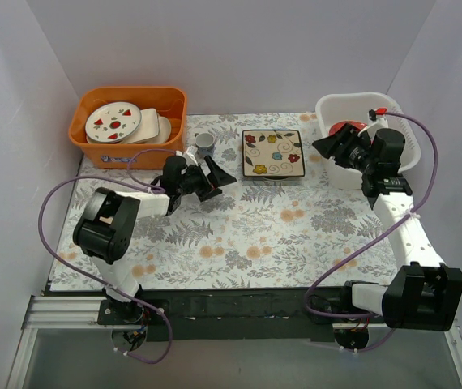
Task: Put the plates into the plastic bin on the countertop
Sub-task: Move the plate to the center of the board.
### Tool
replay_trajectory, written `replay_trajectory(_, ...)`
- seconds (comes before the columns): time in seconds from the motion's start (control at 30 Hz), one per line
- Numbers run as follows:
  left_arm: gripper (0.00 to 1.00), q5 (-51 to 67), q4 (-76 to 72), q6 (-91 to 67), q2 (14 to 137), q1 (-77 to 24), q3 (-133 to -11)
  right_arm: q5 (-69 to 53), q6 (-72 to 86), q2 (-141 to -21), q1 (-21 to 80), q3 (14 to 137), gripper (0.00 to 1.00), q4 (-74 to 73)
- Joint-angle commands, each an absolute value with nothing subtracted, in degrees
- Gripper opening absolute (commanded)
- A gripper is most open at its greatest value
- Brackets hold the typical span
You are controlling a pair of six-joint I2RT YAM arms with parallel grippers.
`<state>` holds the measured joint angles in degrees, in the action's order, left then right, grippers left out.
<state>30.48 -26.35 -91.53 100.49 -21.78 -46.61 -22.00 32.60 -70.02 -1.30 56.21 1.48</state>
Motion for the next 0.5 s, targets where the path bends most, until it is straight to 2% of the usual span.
replay_trajectory(0.0, 0.98, 27.34, -29.45, -91.67, 104.57, -23.73, -52.71, -23.20, 31.99, -67.33, -0.26, 54.06, 0.68, 2.73)
replay_trajectory(0.47, 0.98, 20.13, -21.80, -88.86, 117.94, -27.77, -68.28, -24.26, 33.49, -63.63, 2.02, 48.08, 0.66, 2.90)
